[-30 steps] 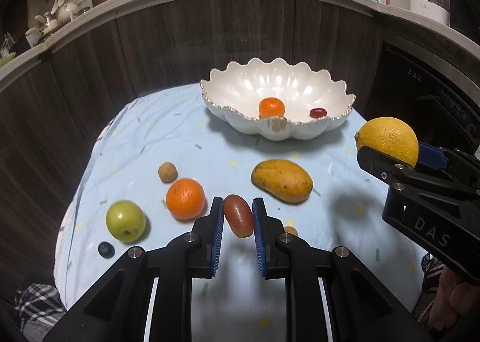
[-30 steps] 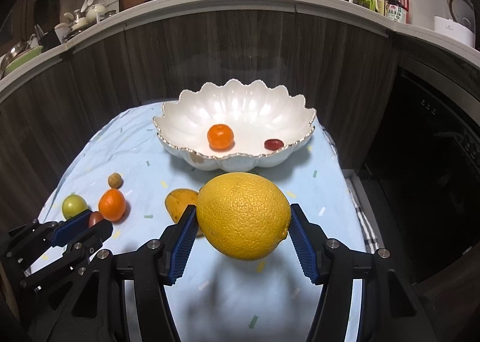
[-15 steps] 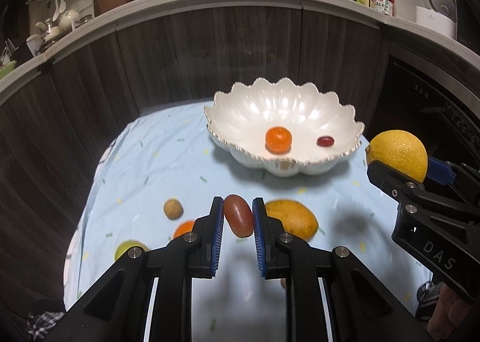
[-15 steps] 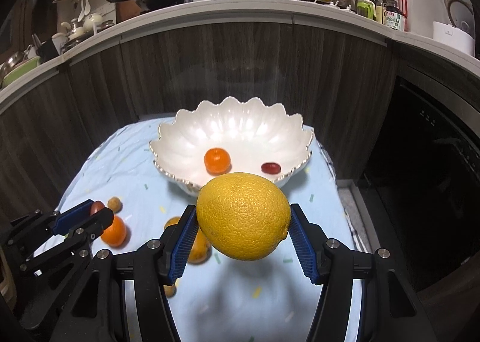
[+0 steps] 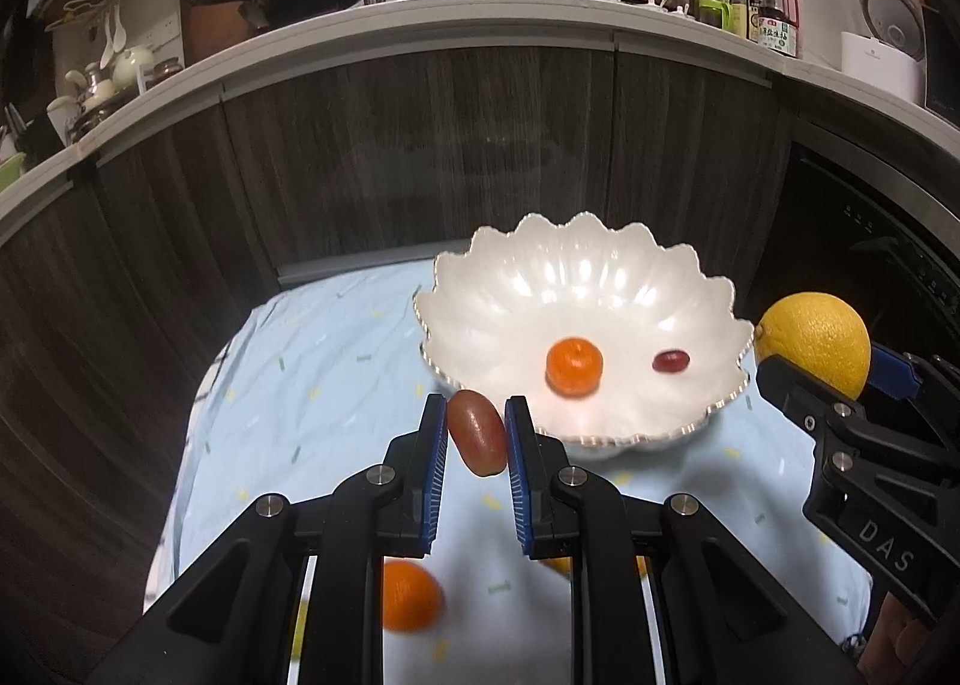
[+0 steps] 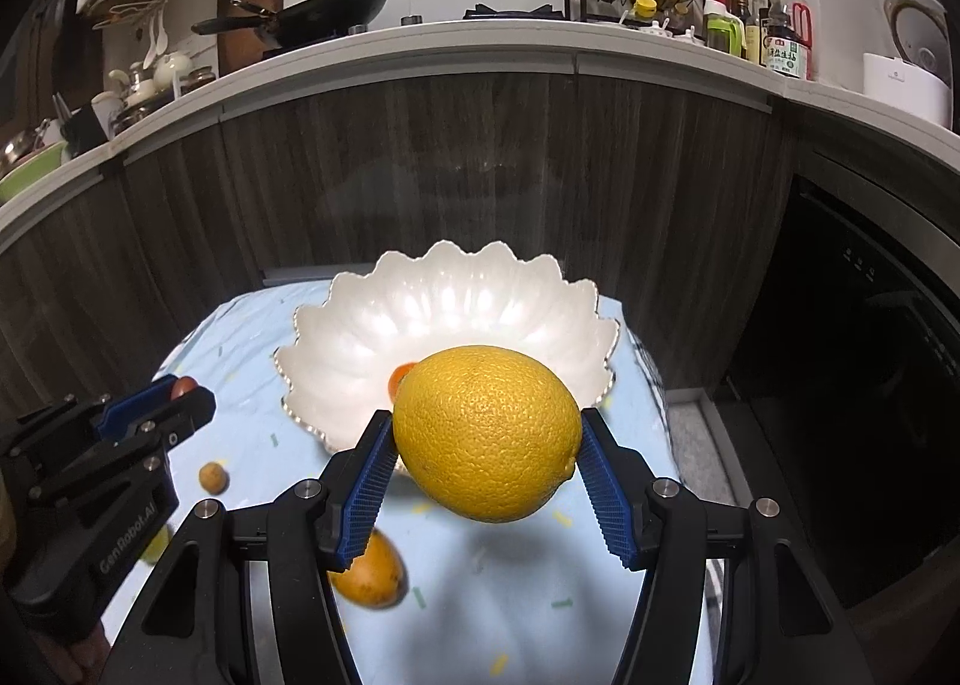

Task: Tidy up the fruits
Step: 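Lift the red date and lemon and carry them over the white bowl, then open the left tool and right tool to drop the date and lemon into the bowl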

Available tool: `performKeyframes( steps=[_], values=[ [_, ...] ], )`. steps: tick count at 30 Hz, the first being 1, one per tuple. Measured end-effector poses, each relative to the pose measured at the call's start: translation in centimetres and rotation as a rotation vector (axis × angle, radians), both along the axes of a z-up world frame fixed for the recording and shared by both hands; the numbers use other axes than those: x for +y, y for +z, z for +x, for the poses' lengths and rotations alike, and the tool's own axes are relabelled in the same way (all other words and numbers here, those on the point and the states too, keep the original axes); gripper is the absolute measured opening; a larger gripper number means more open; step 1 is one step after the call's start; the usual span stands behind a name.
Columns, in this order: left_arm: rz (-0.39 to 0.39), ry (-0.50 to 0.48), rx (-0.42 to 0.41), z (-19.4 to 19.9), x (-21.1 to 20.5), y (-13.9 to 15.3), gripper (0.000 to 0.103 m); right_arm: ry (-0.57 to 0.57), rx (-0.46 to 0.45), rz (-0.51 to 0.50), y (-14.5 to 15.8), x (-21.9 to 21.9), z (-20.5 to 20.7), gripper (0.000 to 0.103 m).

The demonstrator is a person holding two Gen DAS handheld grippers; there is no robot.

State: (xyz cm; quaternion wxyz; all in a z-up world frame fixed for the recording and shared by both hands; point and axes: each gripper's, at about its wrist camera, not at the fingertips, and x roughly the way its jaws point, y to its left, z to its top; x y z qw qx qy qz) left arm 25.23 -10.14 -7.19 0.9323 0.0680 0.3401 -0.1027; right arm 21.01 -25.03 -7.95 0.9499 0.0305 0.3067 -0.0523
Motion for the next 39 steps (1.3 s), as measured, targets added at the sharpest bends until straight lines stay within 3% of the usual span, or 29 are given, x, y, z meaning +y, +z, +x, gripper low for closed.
performKeyframes(
  steps=[16, 39],
  values=[
    [-0.008, -0.023, 0.007, 6.2, -1.5, -0.5, 0.020, -0.015, 0.004, 0.018, -0.5, -0.6, 4.5, 0.061],
    [-0.012, -0.063, 0.137, 10.1, -3.1, -4.9, 0.021, -0.007, 0.130, 0.044, -4.0, -1.1, 7.5, 0.061]
  ],
)
